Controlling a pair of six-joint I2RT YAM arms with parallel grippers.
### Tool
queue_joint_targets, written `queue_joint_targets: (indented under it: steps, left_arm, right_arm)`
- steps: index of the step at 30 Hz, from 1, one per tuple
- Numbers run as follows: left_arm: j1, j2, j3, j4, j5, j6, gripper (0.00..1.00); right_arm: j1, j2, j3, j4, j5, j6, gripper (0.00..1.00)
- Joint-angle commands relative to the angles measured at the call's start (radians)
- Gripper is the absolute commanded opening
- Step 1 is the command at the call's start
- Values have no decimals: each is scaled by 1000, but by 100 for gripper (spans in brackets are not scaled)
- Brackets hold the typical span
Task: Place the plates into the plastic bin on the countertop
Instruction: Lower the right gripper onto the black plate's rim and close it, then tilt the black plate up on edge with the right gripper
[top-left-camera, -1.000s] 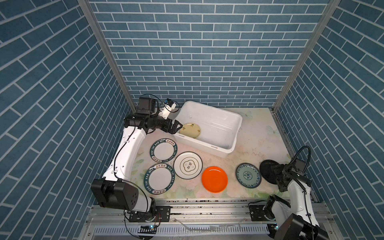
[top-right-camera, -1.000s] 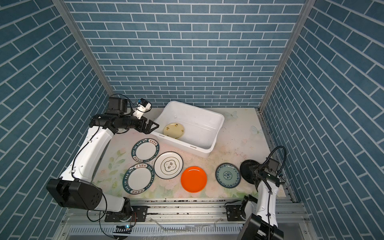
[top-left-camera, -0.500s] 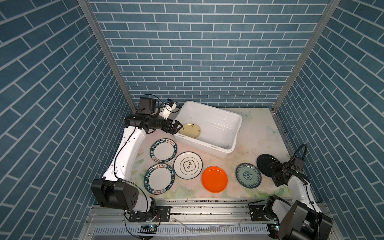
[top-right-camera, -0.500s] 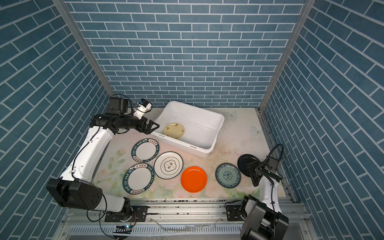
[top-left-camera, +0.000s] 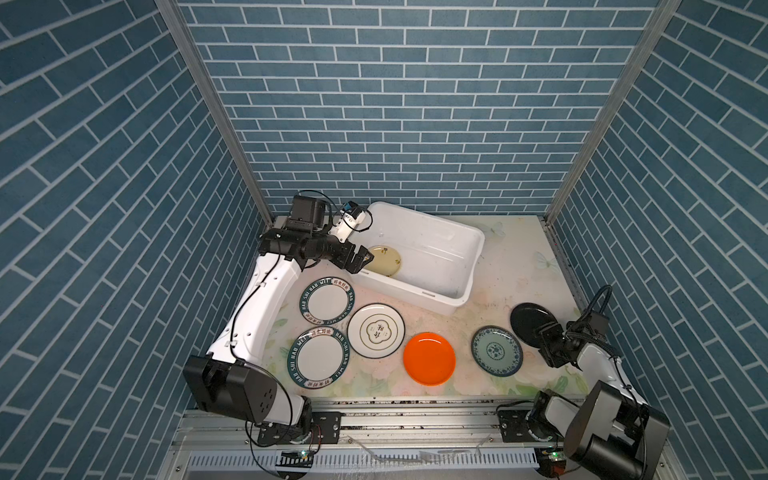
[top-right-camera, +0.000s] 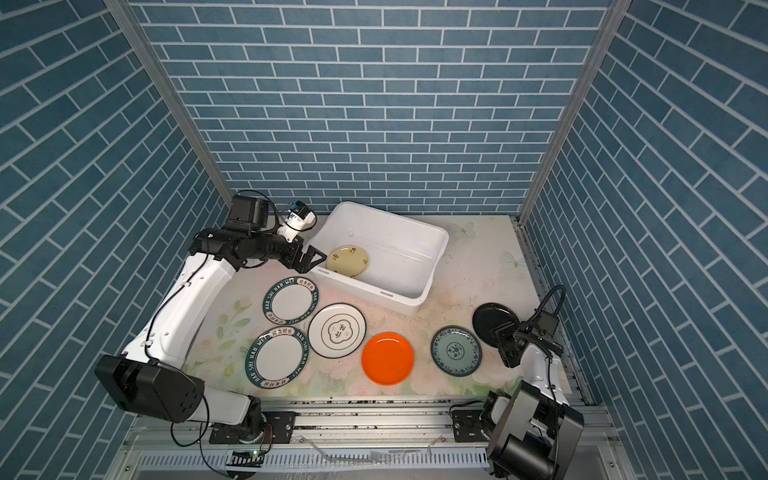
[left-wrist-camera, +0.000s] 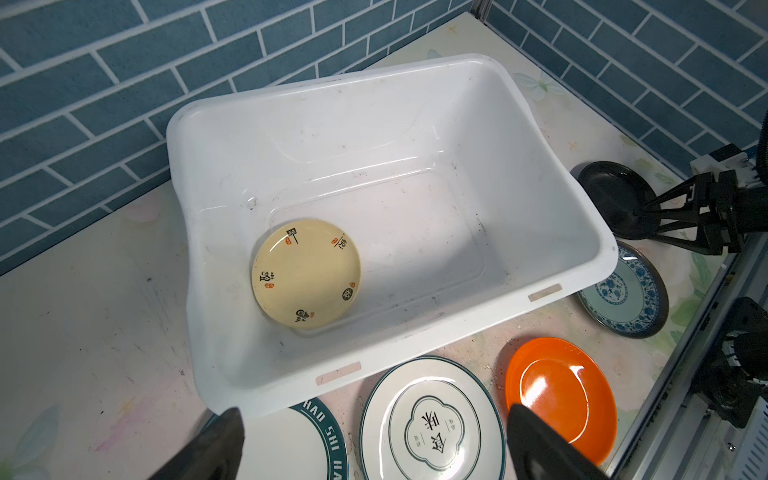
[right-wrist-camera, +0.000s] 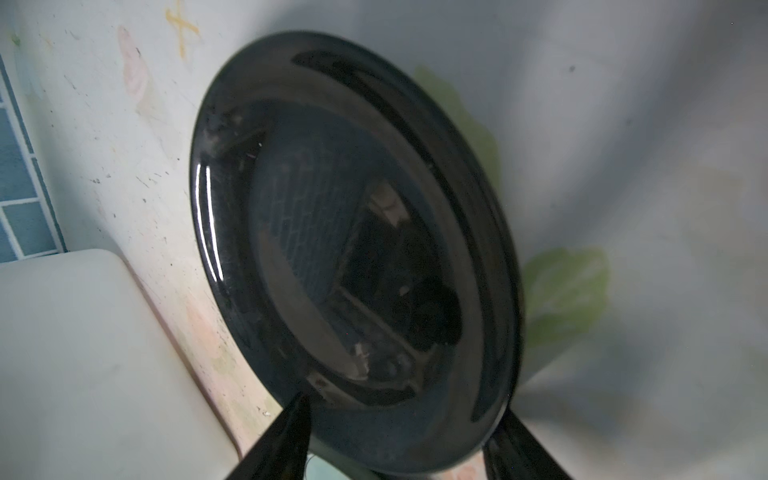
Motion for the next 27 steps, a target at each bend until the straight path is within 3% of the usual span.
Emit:
queue_joint_targets:
  steps: [1, 5, 12, 27]
  left_arm:
    - [-8, 12, -11, -1, -3, 19, 99]
    - [-8, 12, -18, 11, 3, 21, 100]
    - [-13, 19, -35, 44, 21, 25, 100]
    - [-15, 34, -60, 83, 51, 26, 100]
  right_arm:
    - [-11, -1, 5, -13, -11, -29, 63]
    - [-28, -12, -11, 1, -29, -23, 56]
    - [-67, -17, -40, 27, -70, -2, 54]
    - [-90, 92, -57, 136, -122, 29, 40]
